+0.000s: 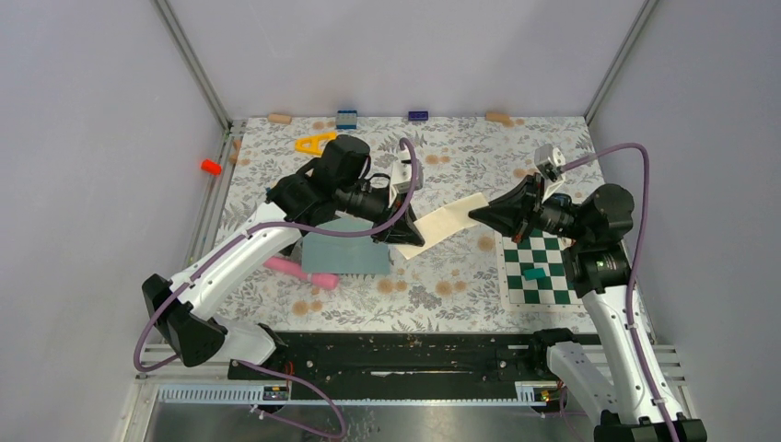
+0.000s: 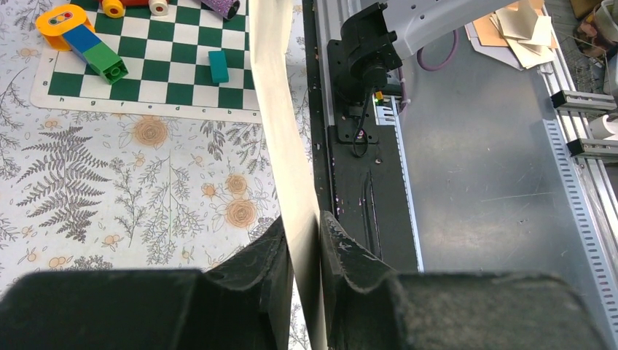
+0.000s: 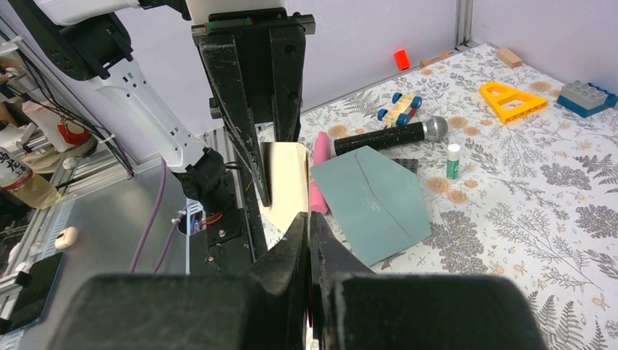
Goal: Place the letter into the envelope and seal it
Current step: Fold the letter.
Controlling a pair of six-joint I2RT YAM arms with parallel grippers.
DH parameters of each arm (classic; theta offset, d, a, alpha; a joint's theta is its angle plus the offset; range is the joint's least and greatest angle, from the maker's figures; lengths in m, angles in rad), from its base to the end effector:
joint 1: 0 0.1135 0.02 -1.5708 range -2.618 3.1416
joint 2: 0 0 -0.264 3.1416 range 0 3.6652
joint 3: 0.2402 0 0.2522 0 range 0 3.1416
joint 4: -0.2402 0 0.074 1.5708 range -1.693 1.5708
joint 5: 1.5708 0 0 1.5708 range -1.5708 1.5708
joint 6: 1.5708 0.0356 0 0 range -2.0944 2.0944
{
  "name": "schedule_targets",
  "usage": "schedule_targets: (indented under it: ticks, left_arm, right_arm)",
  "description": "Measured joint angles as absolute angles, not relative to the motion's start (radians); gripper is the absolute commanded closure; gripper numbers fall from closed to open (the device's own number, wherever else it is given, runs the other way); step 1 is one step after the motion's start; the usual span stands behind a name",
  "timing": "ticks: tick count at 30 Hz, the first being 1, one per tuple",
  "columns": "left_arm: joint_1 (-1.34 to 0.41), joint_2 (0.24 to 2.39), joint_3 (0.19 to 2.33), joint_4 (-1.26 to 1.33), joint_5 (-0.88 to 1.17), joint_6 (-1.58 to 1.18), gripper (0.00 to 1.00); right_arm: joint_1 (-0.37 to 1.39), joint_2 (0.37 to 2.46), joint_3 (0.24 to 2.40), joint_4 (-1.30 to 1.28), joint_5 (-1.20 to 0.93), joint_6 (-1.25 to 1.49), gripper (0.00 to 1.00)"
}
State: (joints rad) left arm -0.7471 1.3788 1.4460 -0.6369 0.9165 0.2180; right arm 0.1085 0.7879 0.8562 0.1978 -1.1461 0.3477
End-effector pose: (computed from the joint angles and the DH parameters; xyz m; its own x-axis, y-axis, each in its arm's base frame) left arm 0.1940 -0.2182 0.3974 -0.1909 0.3562 -0.9147 0.9679 -0.0866 -0.2357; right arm 0.1552 0.0495 0.4005 -0.0672 0.1339 -0.9887 -0.9527 0.2859 0.1035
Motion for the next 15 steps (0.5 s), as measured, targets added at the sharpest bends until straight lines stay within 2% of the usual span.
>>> schedule_targets:
  ticks: [4,6,7,8,11,13,15]
  left_arm:
    - [-0.747,1.377,1.446,-0.644,0.916,0.23,0.82]
    - [-0.747,1.375,1.446,-0.646,0.916,0.235,0.91]
    - [-0.747,1.375,1.446,-0.648,0.917,0.236,0.95]
    - [-0.747,1.375,1.446,-0.65,0.917,0.236,0.99]
    - [-0.747,1.375,1.446,-0.654,0.917,0.236,1.0]
    - [-0.747,1.375,1.446,-0.653,0.915,0.226,1.0]
    - [-0.747,1.375,1.446,-0.645,0.913,0.2,1.0]
  right_arm:
    - [0.105,0.788,0.866,0.191,-1.147,0.347,1.0]
    - [0.102,0.788,0.871,0.191,-1.147,0.347,1.0]
    - [0.102,0.788,0.872,0.191,-1.147,0.347,0.92]
    - [0.102,0.788,0.873,0.191,-1.147,0.347,0.78]
    - [0.1,0.79,0.875,0.187,-1.145,0.35,0.37]
    - [0.098,0.794,0.878,0.185,-1.143,0.353,0.18]
    - [0.097,0.799,0.881,0.184,-1.138,0.356,0.03]
